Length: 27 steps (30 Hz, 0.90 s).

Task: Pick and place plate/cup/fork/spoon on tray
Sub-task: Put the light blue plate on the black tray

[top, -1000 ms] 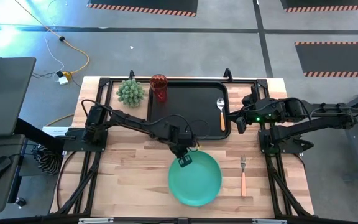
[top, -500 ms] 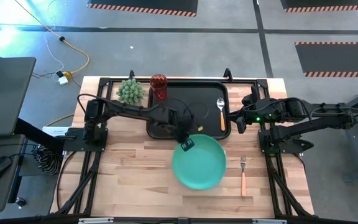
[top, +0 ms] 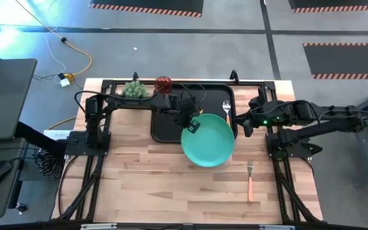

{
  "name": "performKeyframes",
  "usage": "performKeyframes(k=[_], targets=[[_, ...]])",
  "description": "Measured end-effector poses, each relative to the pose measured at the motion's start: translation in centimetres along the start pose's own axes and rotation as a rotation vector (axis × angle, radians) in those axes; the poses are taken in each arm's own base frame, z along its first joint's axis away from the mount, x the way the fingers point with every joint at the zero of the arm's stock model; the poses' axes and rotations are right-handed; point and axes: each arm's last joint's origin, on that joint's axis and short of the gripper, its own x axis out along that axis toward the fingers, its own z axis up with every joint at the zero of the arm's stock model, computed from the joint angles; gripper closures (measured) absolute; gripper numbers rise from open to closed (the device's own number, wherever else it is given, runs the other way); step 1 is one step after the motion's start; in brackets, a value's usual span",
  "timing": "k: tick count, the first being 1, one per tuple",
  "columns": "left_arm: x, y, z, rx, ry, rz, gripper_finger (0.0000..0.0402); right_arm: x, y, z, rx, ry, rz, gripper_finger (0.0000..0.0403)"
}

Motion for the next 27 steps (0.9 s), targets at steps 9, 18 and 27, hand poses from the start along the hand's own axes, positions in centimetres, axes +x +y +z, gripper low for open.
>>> performKeyframes(k=[9, 18, 27], targets=[[-0.1, 2.6, 1.6, -0.095, -0.02, 0.086, 0.0398, 0.0, 0.0, 0.0, -0.001, 0.0, 0.0, 0.0331], [-0.2, 4.7, 3.0, -0.178, -0.039, 0.131, 0.0397, 0.0, 0.0, 0.0, -0.001, 0.0, 0.0, 0.0331], [-0.4, 6.2, 3.8, -0.221, -0.066, 0.183, 0.0397, 0.0, 0.0, 0.0, 0.002, 0.0, 0.0, 0.0331]])
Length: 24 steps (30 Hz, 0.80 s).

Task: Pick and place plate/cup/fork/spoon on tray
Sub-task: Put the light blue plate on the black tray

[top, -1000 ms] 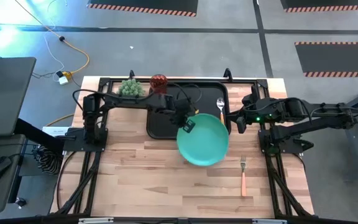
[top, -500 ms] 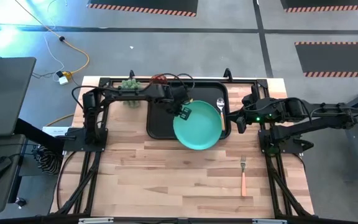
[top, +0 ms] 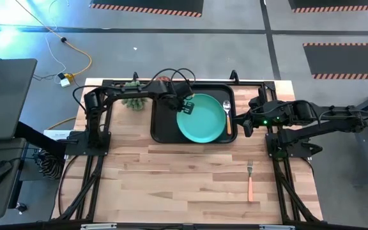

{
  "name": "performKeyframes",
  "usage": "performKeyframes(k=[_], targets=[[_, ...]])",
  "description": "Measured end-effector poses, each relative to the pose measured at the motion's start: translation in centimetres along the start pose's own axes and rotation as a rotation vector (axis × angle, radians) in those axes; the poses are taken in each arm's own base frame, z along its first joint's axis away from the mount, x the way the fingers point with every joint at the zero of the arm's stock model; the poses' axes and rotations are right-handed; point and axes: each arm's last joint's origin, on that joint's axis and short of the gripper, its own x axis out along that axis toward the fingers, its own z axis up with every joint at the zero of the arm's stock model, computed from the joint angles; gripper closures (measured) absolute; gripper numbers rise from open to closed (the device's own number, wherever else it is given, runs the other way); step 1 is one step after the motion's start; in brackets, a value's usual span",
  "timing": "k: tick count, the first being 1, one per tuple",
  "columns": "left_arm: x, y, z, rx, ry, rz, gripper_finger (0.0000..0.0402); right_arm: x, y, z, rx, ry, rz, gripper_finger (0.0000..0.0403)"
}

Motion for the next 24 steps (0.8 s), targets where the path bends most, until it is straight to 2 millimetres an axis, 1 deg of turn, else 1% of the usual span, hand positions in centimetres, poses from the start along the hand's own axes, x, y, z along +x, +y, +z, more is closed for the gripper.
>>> performKeyframes(k=[7, 24], targets=[[0.0, 1.1, 0.2, -0.011, 0.006, 0.08, 0.0397, 0.0, 0.0, 0.0, 0.0, 0.0, 0.0, 0.0331], [0.1, 1.5, 0.9, -0.026, -0.038, 0.106, 0.0397, 0.0, 0.0, 0.0, 0.019, 0.0, 0.001, 0.0331]])
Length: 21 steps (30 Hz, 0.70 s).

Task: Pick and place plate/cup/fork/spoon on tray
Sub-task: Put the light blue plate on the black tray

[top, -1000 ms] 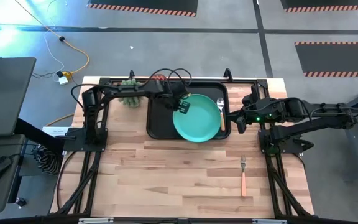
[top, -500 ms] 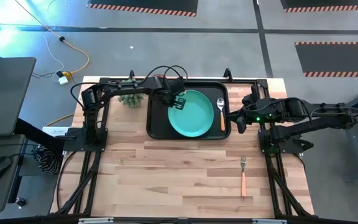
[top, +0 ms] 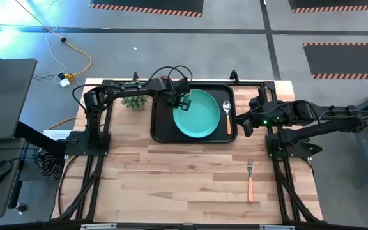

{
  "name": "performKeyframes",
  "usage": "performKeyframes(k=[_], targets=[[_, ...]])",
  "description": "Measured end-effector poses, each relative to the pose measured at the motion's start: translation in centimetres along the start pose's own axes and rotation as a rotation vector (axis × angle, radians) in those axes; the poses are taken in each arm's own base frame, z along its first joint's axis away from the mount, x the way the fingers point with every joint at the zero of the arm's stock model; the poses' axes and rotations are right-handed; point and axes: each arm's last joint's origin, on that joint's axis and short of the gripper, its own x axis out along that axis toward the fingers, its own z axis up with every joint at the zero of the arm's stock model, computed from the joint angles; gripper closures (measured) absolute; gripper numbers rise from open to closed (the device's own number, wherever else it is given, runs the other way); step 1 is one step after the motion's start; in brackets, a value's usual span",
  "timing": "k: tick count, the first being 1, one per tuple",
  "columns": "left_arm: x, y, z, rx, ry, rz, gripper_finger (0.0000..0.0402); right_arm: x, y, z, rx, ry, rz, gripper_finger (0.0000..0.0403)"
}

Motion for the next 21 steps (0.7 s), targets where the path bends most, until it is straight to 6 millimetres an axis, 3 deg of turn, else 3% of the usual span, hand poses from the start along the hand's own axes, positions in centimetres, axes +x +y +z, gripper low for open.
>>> performKeyframes(k=[13, 21], targets=[[-0.02, -0.09, -0.11, 0.002, 0.014, -0.013, 0.0396, 0.0, 0.01, -0.01, 0.005, 0.004, 0.005, 0.0331], [-0.05, -0.19, -0.24, 0.006, 0.017, -0.013, 0.0372, 0.0, 0.02, -0.01, 0.005, 0.005, 0.005, 0.0331]])
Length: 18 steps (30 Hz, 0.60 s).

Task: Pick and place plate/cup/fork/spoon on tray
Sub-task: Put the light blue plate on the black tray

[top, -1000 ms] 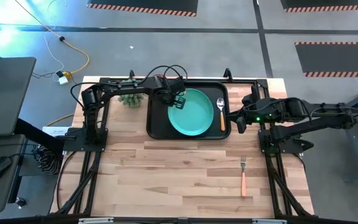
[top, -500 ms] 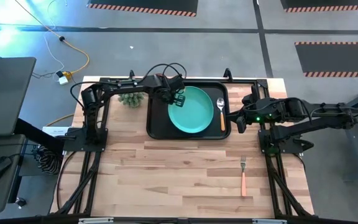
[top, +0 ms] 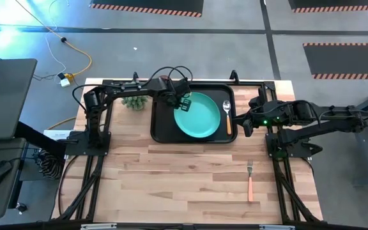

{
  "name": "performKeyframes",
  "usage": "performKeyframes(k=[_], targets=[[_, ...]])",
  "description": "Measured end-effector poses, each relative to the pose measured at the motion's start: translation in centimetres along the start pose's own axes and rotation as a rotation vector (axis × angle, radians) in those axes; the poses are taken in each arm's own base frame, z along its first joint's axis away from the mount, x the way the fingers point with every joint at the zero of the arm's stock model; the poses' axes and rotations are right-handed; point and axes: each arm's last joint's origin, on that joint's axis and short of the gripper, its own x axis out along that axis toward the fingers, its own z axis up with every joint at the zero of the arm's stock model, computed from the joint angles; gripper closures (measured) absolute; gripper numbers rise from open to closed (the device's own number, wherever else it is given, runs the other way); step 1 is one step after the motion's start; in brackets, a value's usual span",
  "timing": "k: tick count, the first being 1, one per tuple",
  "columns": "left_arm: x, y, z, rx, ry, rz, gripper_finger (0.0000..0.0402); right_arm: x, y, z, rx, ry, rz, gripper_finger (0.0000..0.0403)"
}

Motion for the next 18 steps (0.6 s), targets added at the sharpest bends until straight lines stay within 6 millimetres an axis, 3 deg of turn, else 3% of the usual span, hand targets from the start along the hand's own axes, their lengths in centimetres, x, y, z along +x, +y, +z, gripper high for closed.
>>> performKeyframes(k=[18], targets=[[-0.15, -0.6, -0.62, 0.031, 0.001, -0.006, 0.0362, 0.0, -0.01, 0.0, 0.003, 0.0, 0.0, 0.0331]])
